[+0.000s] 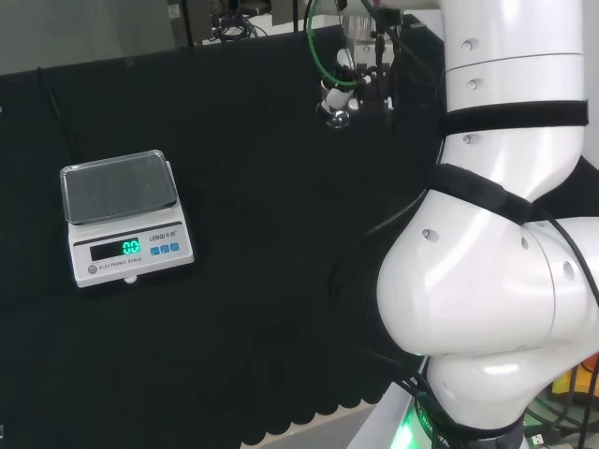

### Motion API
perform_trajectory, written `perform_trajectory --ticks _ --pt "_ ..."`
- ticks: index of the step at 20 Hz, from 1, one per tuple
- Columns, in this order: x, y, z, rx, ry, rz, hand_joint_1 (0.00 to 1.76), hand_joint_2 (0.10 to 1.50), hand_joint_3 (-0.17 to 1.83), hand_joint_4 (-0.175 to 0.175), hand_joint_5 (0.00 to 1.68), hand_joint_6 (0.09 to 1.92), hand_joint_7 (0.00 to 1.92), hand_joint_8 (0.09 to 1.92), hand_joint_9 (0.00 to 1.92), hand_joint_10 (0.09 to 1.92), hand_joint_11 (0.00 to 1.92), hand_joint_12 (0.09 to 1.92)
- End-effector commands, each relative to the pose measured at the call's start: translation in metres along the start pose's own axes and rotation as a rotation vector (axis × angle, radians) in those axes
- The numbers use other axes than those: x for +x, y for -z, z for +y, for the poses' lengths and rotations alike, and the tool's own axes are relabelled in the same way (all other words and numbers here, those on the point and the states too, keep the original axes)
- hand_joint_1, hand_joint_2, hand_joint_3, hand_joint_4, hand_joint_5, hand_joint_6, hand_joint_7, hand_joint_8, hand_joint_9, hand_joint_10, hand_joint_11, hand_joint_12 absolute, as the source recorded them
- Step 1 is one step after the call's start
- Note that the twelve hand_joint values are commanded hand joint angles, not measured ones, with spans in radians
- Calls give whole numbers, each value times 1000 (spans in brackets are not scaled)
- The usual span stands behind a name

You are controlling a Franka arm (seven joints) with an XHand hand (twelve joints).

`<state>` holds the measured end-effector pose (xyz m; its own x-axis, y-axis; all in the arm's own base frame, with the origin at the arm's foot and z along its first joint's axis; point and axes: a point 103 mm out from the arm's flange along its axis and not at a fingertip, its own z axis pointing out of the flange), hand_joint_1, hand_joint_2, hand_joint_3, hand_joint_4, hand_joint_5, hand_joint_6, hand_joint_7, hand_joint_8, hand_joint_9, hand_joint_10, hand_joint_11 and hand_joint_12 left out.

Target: Put the beaker on the electronic balance.

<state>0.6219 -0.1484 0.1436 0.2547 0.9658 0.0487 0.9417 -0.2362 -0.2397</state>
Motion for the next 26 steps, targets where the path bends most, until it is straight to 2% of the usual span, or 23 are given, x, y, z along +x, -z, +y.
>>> perform_trajectory --ticks 1,8,10,12,14,17,22,24,26 --pt "5 14 -11 -15 11 -15 1229 934 524 -175 827 1317 874 1337 1307 1112 1190 1008" --pt "19 30 -18 -31 36 -23 1231 920 547 -175 833 1316 879 1336 1305 1115 1184 1011" --pt "32 37 -22 -38 60 -28 1232 913 558 -175 837 1314 883 1335 1304 1116 1182 1012" --pt "55 44 -27 -41 99 -37 1233 909 564 -175 839 1313 885 1334 1304 1117 1181 1012" --pt "85 48 -35 -42 151 -51 1234 898 581 -175 844 1311 890 1332 1304 1118 1180 1014" --pt "142 50 -50 -33 251 -74 1235 892 591 -175 847 1310 893 1332 1304 1118 1180 1015" --pt "240 34 -91 -2 453 -125 1235 887 600 -175 849 1310 895 1332 1305 1118 1179 1015" --pt "269 23 -109 17 525 -137 1235 884 604 -175 850 1310 896 1332 1305 1118 1180 1015" --pt "290 11 -124 45 578 -135 1236 882 608 -175 852 1310 897 1332 1305 1118 1181 1015"
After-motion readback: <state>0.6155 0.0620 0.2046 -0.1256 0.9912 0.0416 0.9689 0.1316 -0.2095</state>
